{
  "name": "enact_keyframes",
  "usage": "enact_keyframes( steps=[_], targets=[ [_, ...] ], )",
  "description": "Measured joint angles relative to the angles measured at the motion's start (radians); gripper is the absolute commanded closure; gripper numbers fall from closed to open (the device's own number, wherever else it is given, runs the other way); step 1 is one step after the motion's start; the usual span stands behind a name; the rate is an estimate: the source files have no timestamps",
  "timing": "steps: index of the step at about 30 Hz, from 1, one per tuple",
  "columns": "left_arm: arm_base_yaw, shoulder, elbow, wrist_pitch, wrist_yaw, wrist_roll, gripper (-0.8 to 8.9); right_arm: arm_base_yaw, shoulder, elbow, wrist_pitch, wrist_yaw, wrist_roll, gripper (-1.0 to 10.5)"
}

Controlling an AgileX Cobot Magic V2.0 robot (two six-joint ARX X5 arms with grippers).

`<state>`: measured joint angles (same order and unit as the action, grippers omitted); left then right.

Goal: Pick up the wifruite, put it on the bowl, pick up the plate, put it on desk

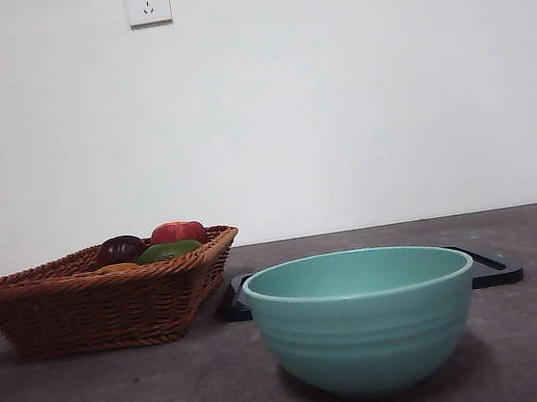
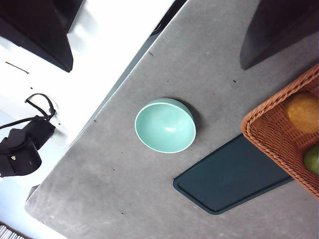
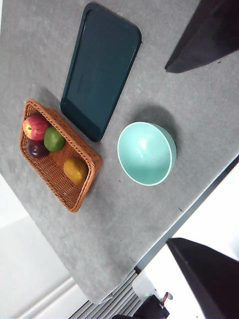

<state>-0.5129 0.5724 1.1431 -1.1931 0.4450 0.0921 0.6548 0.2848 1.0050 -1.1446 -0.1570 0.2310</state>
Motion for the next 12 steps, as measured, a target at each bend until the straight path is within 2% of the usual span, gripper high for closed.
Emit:
enact_keyframes(
  steps=[2, 3, 5, 6, 7, 8, 12],
  targets=[
    [0.000, 0.000, 0.000, 0.000, 0.000, 0.000, 3.14, 0.000, 0.000, 0.000, 0.000, 0.000, 0.000, 3.6],
    [0.000, 0.000, 0.000, 0.000, 0.000, 0.000, 3.82, 0.000, 0.000, 0.000, 0.000, 0.000, 0.000, 4.1],
    [0.000, 0.000, 0.000, 0.000, 0.000, 0.000, 5.77, 0.000, 0.000, 0.000, 0.000, 0.000, 0.000, 6.6],
    [0.000, 0.000, 0.000, 0.000, 0.000, 0.000, 7.09, 0.000, 0.000, 0.000, 0.000, 0.000, 0.000, 8.6],
    [0.000, 0.000, 0.000, 0.000, 0.000, 0.000, 8.22, 0.000, 0.000, 0.000, 0.000, 0.000, 0.000, 9.6],
    [0.000, 0.000, 0.000, 0.000, 0.000, 0.000, 7.95, 0.000, 0.000, 0.000, 0.000, 0.000, 0.000, 9.2],
    [0.000, 0.000, 0.000, 0.000, 0.000, 0.000, 7.93, 0.000, 0.000, 0.000, 0.000, 0.000, -0.005, 9.2]
  ],
)
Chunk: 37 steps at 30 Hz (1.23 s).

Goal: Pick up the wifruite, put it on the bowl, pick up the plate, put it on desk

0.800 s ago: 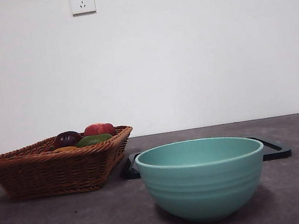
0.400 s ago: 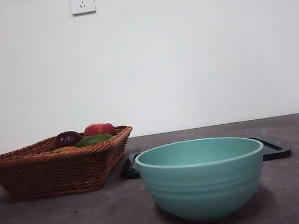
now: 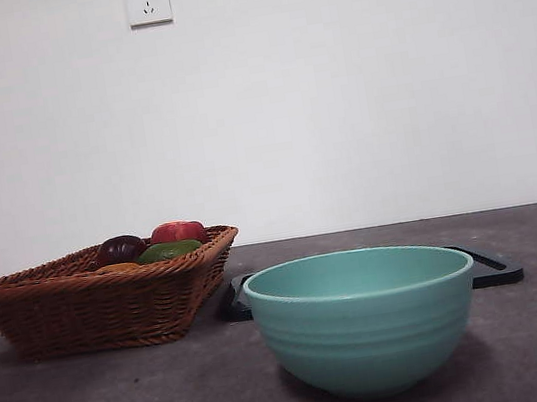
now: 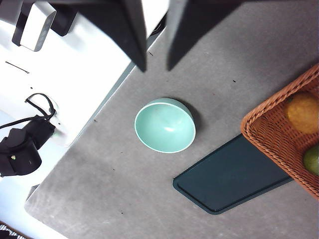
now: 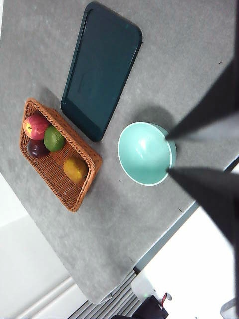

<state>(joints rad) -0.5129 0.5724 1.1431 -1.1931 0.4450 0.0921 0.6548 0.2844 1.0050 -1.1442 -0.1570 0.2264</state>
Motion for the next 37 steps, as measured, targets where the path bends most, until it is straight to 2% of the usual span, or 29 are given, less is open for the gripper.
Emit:
enact_keyframes(
  steps=[19, 26, 31, 37],
  targets=[
    [0.001, 0.000, 0.000, 0.000, 0.000, 0.000, 7.93, 0.000, 0.000, 0.000, 0.000, 0.000, -0.002, 9.2],
    [0.100, -0.006, -0.025, 0.021, 0.000, 0.000, 7.93, 0.000, 0.000, 0.000, 0.000, 0.000, -0.002, 9.2],
    [0.252, -0.063, -0.209, 0.211, -0.001, -0.001, 7.93, 0.000, 0.000, 0.000, 0.000, 0.000, -0.002, 9.2],
    [0.383, -0.204, -0.582, 0.667, -0.014, -0.002, 7.93, 0.000, 0.000, 0.000, 0.000, 0.000, -0.002, 9.2]
  ],
)
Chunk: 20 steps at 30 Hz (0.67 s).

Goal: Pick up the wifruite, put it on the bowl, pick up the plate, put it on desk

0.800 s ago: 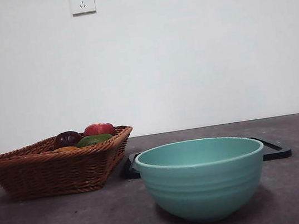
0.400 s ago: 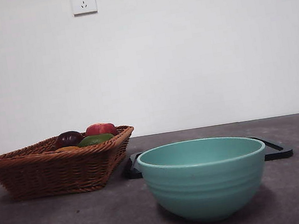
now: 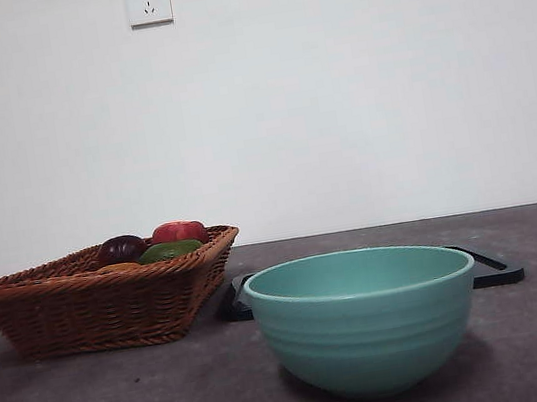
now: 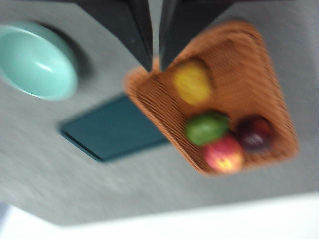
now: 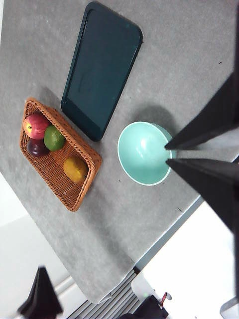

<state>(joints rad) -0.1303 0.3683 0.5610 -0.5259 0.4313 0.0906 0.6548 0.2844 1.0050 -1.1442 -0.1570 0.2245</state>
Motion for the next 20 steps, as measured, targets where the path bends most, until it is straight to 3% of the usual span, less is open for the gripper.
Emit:
enact_keyframes(
  steps=[6, 16, 20],
  targets=[
    [0.063, -0.165, -0.327, 0.340, -0.105, -0.013, 7.93, 0.000, 0.000, 0.000, 0.000, 0.000, 0.000, 9.2],
    [0.127, -0.280, -0.513, 0.343, -0.310, -0.129, 7.93, 0.001, 0.000, 0.000, 0.000, 0.000, 0.000, 9.2],
    [0.129, -0.301, -0.529, 0.351, -0.329, -0.160, 7.93, 0.001, 0.000, 0.000, 0.000, 0.000, 0.000, 9.2]
  ],
)
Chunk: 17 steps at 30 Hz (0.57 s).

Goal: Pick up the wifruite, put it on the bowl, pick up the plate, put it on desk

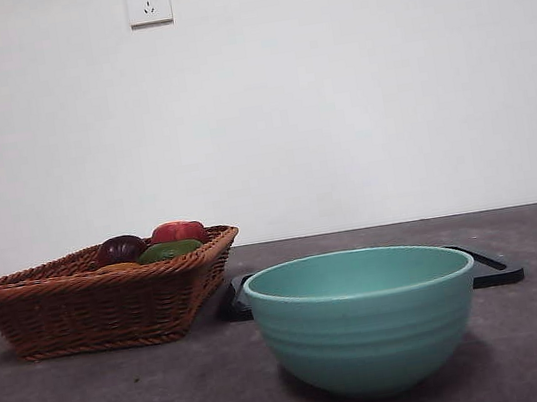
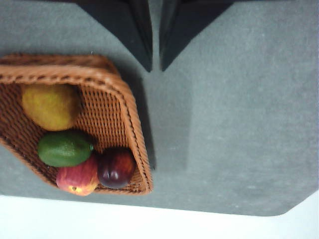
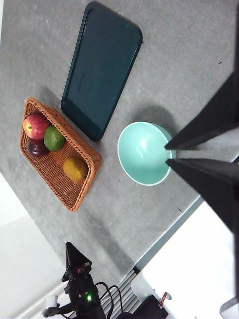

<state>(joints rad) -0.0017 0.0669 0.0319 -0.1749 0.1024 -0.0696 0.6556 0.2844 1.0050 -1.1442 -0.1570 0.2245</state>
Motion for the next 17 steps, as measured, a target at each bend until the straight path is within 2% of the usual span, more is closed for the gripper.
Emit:
enact_keyframes(
  steps=[17],
  targets=[
    [0.000, -0.063, 0.000, 0.002, -0.002, -0.003, 7.93, 0.000, -0.001, 0.000, 0.000, 0.000, 0.000, 9.2]
  ],
)
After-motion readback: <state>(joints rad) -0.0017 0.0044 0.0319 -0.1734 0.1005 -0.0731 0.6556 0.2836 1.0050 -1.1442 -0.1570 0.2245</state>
